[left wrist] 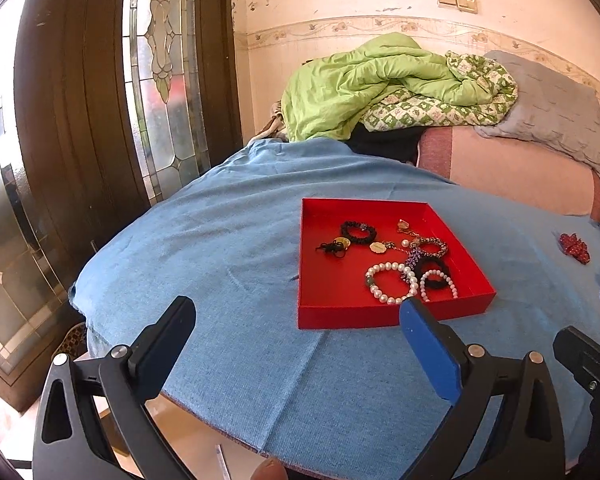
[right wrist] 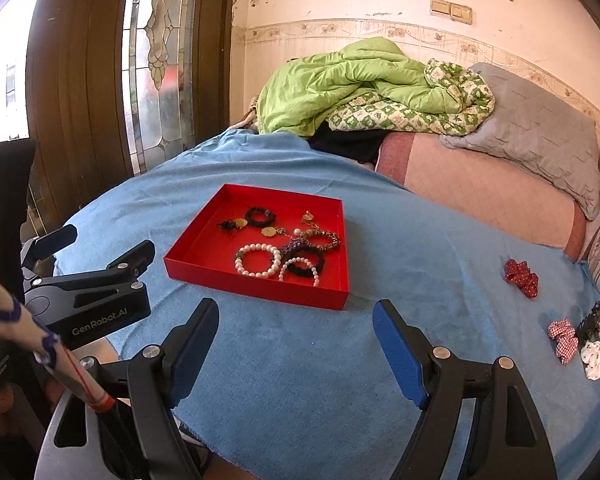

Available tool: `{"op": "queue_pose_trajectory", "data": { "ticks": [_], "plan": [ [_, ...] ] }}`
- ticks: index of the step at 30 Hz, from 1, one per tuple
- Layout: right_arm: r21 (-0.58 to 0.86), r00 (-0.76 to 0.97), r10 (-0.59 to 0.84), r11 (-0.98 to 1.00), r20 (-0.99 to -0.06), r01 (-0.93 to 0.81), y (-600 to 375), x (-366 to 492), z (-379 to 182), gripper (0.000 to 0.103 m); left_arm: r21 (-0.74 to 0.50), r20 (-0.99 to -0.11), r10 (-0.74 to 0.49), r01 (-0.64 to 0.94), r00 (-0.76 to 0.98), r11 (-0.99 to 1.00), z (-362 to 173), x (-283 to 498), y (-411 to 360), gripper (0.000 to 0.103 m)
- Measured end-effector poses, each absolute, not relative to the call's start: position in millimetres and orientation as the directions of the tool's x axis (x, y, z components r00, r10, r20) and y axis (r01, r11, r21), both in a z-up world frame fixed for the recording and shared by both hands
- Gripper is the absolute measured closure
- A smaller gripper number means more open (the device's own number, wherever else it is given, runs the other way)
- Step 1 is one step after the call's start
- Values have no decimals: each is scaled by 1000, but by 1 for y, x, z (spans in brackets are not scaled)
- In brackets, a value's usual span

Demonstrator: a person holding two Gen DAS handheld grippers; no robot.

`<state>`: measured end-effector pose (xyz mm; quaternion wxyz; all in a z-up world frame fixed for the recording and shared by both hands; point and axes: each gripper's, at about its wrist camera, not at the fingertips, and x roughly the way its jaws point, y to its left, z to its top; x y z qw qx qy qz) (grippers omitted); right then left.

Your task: Organize jewelry

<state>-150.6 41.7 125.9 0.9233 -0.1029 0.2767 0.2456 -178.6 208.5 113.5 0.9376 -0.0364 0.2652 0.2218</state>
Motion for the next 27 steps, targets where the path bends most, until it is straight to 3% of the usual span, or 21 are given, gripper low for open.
{"op": "queue_pose_trajectory", "data": {
  "ticks": [8,18,27],
  "plan": [
    [-51,724,392,861,-567,-506,39,-149,125,20,32,-537,418,-477,733,878,116,-174,211,1],
    [-50,727,390,863,-565,-502,37,-148,125,20,36,-506,481,-540,716,841,119,-178,213,1],
    [-43,725,390,865,-568,-499,34,-147,124,19,47,-531,464,-522,709,852,117,-176,212,1]
  ]
}}
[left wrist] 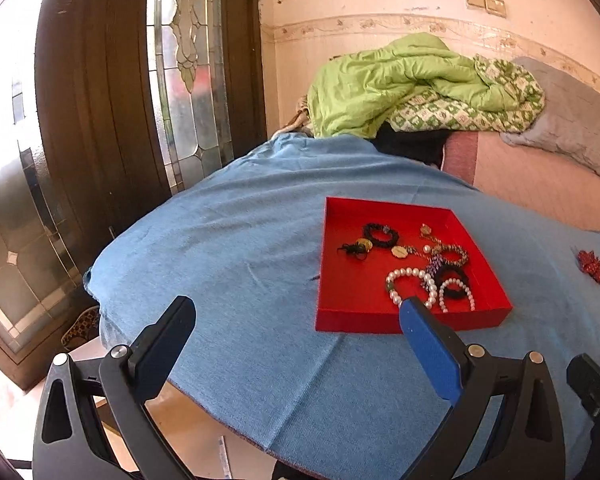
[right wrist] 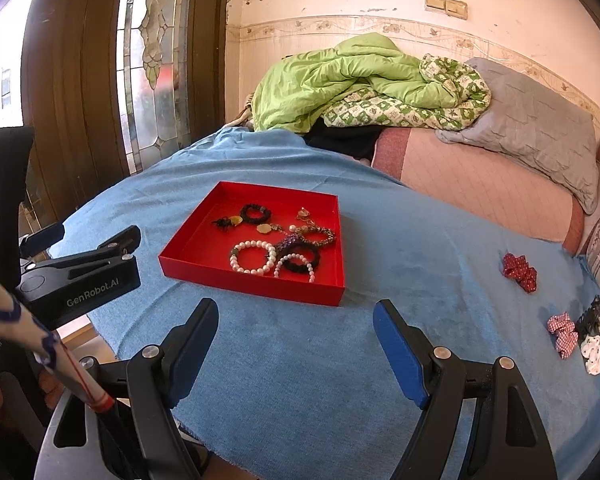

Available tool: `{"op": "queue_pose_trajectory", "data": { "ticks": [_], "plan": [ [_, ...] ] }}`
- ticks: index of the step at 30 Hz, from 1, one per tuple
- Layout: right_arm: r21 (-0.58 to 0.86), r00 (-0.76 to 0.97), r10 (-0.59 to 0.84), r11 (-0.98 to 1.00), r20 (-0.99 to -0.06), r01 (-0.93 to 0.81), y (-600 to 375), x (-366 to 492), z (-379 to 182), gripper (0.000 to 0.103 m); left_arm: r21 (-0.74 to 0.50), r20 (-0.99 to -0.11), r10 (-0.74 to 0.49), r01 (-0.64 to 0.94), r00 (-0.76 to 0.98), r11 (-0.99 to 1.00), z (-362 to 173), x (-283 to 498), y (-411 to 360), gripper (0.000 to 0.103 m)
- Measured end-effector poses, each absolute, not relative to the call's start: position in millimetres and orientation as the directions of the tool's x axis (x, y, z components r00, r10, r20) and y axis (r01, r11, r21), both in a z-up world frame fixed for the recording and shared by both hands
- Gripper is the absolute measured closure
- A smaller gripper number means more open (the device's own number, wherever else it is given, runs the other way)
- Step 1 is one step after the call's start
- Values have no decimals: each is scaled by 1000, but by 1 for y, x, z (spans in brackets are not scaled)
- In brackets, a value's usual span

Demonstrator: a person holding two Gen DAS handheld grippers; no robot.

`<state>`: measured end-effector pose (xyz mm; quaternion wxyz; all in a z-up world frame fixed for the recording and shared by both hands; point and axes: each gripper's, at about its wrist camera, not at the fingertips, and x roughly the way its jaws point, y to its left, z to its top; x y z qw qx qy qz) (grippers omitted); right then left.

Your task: Organize jewelry

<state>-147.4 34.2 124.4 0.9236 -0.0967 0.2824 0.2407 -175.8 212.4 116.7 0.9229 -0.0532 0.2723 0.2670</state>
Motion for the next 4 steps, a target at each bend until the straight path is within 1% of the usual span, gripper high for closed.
{"op": "queue_pose_trajectory", "data": {
  "ticks": [4],
  "plan": [
    [-19,725,389,875,-569,-484,26,-143,124,19,40,-554,436,-501,709,865,113,-173,210,1]
  ]
}}
